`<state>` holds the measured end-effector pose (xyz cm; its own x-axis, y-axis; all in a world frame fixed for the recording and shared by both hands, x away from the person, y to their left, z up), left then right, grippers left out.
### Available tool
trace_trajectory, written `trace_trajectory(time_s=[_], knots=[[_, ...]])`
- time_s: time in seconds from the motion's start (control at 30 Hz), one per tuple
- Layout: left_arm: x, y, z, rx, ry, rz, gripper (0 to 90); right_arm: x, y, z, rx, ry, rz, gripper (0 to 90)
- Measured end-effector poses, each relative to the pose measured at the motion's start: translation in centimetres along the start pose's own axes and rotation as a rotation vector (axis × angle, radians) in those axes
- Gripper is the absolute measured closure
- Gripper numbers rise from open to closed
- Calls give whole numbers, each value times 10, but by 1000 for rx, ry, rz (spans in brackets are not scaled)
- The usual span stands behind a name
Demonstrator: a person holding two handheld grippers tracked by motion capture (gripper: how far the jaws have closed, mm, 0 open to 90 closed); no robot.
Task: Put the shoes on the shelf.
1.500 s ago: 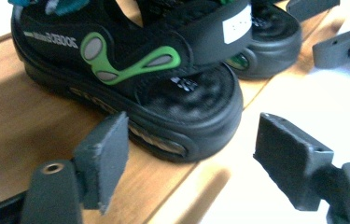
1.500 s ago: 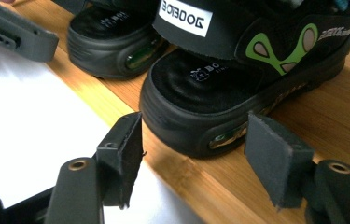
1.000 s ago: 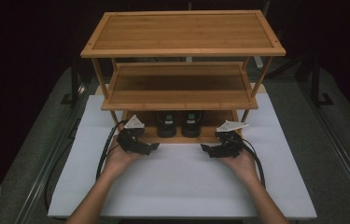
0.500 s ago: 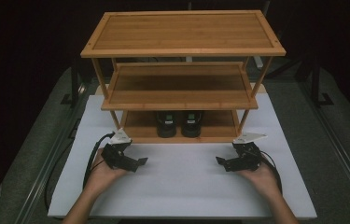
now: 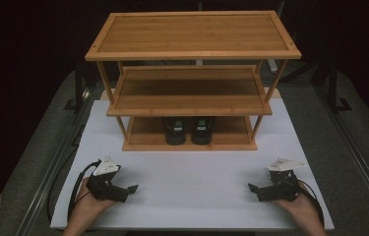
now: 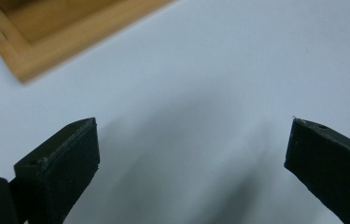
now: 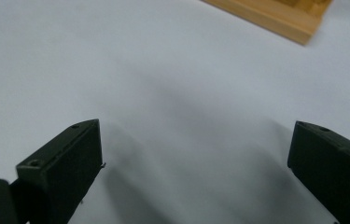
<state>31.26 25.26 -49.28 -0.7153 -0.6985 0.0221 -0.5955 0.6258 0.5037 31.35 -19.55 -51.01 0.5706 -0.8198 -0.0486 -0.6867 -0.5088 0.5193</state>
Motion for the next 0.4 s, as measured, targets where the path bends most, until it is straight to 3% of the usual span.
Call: trace_trajectory(time_s=[0.17, 0.4], knots=[[1, 6, 12, -14, -7, -13, 25, 4, 2, 5, -7, 12, 26, 27], [-2, 2, 19, -45, -16, -15, 26, 6, 2, 6, -9, 12, 35, 26]])
Point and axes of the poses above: each handheld gripper's, and its own axes: y roughly backward along the jaws, z roughly out of its underside, x roughly to its right, the point moved 8 cm from there along -y, roughly forward along the jaws, and after that the axes turned 14 degrees about x, right-handed, at the moved point
